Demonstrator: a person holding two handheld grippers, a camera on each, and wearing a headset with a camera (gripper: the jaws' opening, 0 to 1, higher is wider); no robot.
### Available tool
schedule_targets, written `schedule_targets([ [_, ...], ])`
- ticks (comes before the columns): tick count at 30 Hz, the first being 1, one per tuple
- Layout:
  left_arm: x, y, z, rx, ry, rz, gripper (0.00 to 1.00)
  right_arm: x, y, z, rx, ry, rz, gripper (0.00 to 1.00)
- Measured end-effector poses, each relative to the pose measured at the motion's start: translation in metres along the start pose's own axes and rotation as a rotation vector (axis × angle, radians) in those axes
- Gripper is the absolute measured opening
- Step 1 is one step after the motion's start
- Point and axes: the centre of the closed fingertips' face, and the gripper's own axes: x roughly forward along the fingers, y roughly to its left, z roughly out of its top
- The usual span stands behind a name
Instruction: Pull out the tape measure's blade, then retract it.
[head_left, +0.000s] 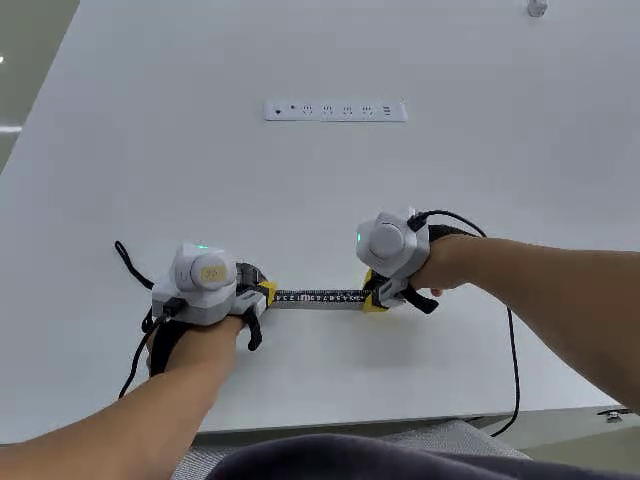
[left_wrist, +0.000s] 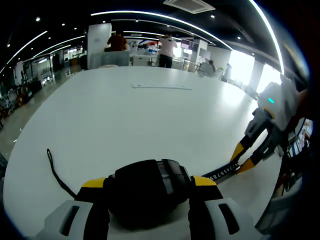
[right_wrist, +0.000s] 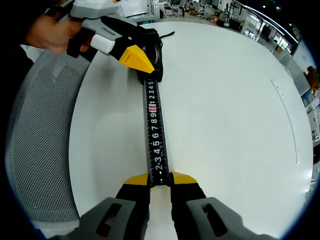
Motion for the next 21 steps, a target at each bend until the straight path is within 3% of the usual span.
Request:
schedule_targets([
  [21, -0.0008, -0.0001, 0.0007, 0.0, -0.004, 0.0, 0.61, 0.0008, 0.0027, 0.0102, 0.0, -0.017, 0.003, 0.15],
])
